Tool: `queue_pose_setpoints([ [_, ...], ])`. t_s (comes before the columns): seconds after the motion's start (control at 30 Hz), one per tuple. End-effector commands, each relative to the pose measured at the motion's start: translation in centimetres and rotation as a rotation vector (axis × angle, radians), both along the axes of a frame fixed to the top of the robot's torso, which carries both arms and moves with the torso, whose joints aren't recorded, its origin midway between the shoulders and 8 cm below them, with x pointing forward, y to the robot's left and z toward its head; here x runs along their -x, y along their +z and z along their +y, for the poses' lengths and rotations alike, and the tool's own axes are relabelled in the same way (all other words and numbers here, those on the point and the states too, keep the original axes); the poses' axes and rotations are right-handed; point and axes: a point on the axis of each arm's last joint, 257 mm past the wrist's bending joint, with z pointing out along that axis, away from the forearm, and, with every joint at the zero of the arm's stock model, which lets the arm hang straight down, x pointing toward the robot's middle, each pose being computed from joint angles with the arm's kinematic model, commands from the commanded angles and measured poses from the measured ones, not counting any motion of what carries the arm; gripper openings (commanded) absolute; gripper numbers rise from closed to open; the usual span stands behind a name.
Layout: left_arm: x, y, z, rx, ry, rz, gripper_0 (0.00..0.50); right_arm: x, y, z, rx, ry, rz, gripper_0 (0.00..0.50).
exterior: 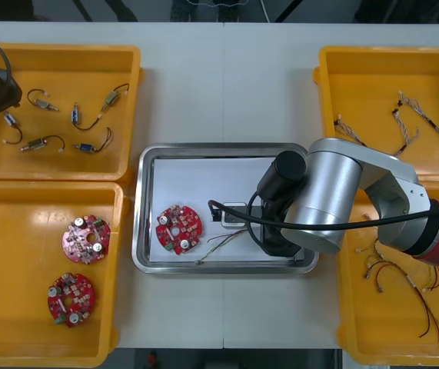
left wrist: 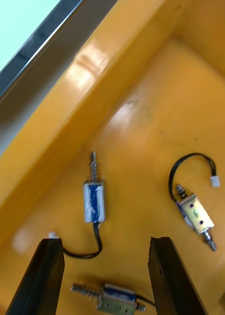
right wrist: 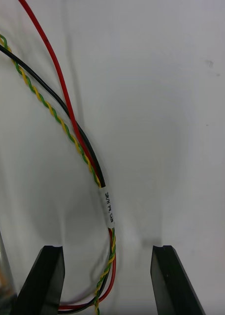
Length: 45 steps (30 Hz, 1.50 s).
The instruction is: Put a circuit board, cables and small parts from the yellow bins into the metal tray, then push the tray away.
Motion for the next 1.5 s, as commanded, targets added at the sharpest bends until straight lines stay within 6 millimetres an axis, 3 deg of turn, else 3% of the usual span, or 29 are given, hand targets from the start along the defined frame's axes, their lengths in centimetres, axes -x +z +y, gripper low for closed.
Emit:
queue_pose_setpoints([
  [0.03,-0.5,-1.0,0.4,-0.036,-0.032,-0.036,0.500,-0.5,2.2,2.4,-0.025,0.055,-0.057,0.500],
  [0.3,-0.1,-3.6,0.0,-0.066,-0.056,-0.003,0.500,-0.9,4.0,2.4,-0.037,0.042,-0.078,0.500],
  [0.53,-0.4,-5.1,-0.2,-0.094,-0.081,-0.009,0.500,-0.2,6.8,2.5,-0.043,0.000,-0.049,0.500],
  [0.9,-0.9,-5.9,1.0,-0.113,-0.087,-0.034,0.500,0.4,12.8,-0.4,-0.024,-0.098,-0.064,0.500],
  [1.13,-1.0,-6.0,1.0,-0.114,-0.091,-0.037,0.500,-0.8,18.1,-0.2,-0.142,-0.116,-0.172,0.500],
  [1.17,-1.0,-6.0,1.0,-0.114,-0.091,-0.038,0.391,-1.0,18.9,-0.4,-0.159,-0.121,-0.190,0.500],
  [1.2,-1.0,-6.1,0.8,-0.112,-0.092,-0.038,0.191,-1.2,19.7,-0.6,-0.172,-0.124,-0.205,0.500],
  [1.27,-1.1,-6.1,0.6,-0.106,-0.095,-0.039,0.003,-1.4,20.4,-1.3,-0.184,-0.135,-0.214,0.500],
  [1.5,-1.0,-6.2,0.3,-0.086,-0.094,-0.037,0.000,-2.4,22.6,-5.6,-0.208,-0.212,-0.207,0.500],
])
